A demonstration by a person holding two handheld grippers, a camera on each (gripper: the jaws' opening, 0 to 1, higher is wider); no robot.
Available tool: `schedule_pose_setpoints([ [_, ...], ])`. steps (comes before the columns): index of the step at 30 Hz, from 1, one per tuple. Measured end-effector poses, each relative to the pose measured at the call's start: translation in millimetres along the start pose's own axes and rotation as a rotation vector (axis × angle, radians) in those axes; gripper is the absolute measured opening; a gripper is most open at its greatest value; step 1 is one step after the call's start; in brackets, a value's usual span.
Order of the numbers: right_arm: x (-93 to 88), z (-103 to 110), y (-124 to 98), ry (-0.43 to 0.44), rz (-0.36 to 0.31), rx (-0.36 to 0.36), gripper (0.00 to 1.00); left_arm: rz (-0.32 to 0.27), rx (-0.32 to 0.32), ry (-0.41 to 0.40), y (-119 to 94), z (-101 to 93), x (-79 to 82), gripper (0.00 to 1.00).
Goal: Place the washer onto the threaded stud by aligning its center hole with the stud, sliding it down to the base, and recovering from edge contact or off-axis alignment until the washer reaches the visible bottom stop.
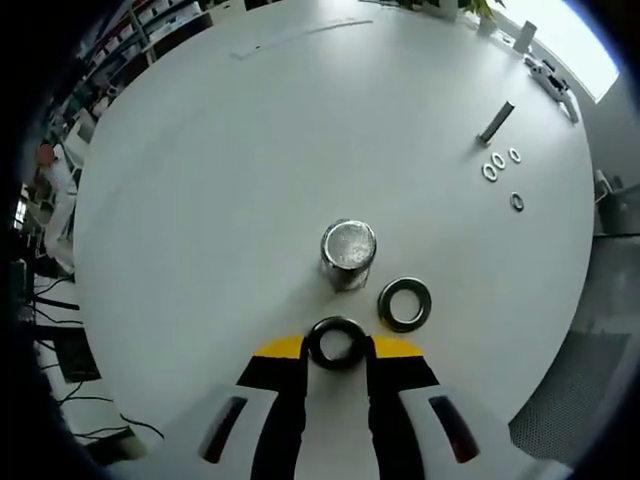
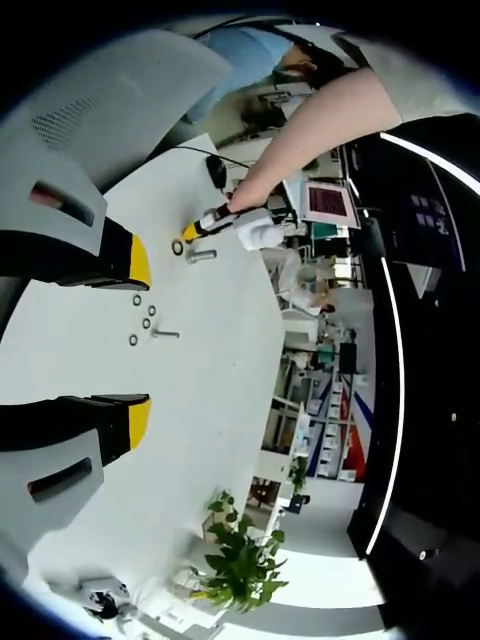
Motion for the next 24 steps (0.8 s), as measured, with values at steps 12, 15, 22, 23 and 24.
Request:
schedule_pose_setpoints([
  [12,-0.2,-1,0,-0.003,0.0,-0.001,0.44,0.012,0.001,0.063,-1,-1.3,-2.8,0.19],
  [15,-0.3,-1,0,-0.002,0.0,-0.002,0.44,0.02,0.007,0.084,-3,-2.3,-5.5,0.19],
  [22,0.2,-2,0,0.001,0.0,-0.002,0.44,0.016,0.006,0.094,-11,-2.9,-3.8,0.19],
  [23,0.6,-1,0,0.001,-0.002,-0.002,0.44,0.017,0.006,0.095,-12,-2.8,-3.3,0.19],
  [24,1.0,-1,0,0.0,-0.004,-0.002,0.44,0.019,0.004,0.098,-14,-3.5,-2.6,0.19],
])
Point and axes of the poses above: the point that each gripper's makers call its tool centre point, and the gripper's own axes: y roughly forward along the fingers, z roughly to its left, x roughly out of its top, the point moved 1 cm from there along -y, roughly backward along the fingers, and after that the axes turned 14 degrees about -x, right-handed, at the moved point
